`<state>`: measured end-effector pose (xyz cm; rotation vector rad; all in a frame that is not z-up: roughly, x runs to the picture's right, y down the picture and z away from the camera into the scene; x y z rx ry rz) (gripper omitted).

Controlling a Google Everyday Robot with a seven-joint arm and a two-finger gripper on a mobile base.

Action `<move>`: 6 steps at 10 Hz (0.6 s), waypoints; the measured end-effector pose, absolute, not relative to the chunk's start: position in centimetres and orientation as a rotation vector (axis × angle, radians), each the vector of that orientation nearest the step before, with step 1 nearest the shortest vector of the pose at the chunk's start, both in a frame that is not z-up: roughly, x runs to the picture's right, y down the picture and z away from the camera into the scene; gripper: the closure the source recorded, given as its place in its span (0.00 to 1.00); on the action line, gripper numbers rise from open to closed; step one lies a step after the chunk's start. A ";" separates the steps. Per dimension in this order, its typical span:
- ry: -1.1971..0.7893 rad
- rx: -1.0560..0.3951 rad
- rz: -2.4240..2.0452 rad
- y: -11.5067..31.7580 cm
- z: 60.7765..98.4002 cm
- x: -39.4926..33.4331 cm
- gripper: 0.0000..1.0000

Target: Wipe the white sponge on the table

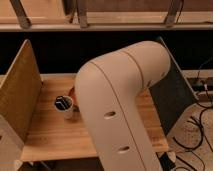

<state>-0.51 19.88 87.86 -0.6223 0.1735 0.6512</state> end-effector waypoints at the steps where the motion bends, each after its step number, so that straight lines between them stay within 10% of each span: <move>1: 0.175 -0.613 0.634 19.3 88.1 -0.9 1.00; 6: 0.155 -0.571 0.536 16.2 89.0 -5.1 1.00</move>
